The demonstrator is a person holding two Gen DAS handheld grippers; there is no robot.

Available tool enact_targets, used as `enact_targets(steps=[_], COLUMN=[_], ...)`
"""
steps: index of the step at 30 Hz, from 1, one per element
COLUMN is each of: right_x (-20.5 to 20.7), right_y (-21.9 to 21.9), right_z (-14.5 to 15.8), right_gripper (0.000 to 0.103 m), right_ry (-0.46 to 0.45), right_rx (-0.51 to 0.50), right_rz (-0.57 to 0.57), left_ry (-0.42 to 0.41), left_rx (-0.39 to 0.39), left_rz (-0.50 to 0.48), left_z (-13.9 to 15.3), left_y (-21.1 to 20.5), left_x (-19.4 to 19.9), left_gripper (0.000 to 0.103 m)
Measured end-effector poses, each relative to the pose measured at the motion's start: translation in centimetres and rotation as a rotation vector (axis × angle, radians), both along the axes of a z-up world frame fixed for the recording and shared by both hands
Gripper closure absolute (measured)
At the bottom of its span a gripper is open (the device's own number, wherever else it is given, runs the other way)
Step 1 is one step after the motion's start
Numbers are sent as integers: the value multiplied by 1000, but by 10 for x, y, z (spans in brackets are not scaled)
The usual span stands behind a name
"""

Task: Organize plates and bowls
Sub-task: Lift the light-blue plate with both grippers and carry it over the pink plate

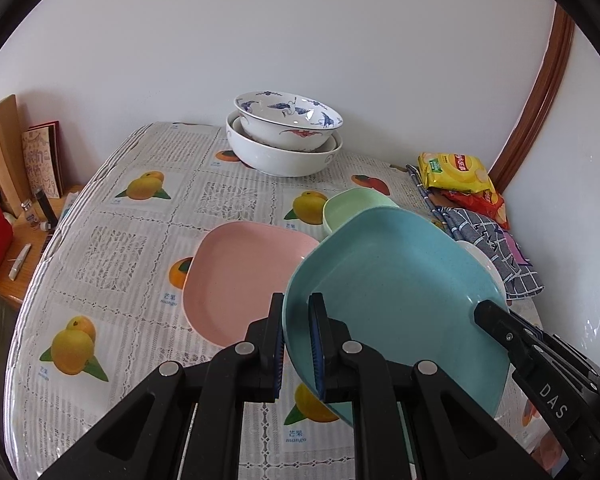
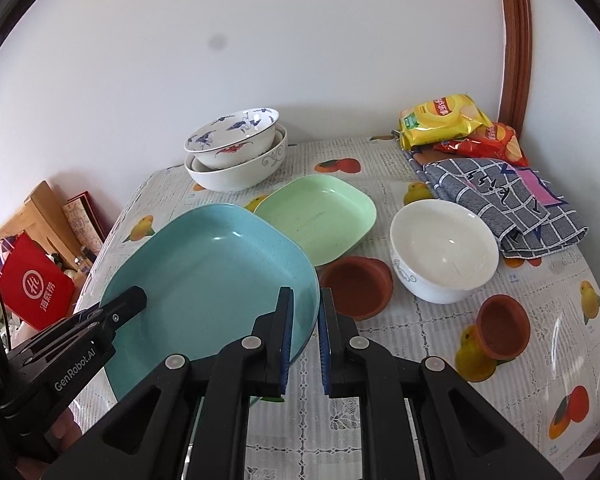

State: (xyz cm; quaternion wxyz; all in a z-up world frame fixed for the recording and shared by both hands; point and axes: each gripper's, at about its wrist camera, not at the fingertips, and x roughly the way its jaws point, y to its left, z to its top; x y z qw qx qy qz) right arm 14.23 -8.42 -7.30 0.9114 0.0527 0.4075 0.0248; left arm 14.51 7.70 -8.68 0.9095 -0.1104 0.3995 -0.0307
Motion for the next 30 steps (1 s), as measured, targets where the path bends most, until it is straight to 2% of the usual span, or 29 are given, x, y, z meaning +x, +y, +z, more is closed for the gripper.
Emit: enact_targets(steps=[17,30], right_x=[16,49], right_y=[34,56], right_z=[-37,-58], right_gripper=[91,91], right_ry=[81,131], right_rx=[-22,-48], right_rz=[77,131], left_ry=[92,145], left_rx=[-18,-25], left_rz=[80,134], left_z=[-38,-57], left_y=[33,56], left_x=[0,22], left_gripper=[91,91])
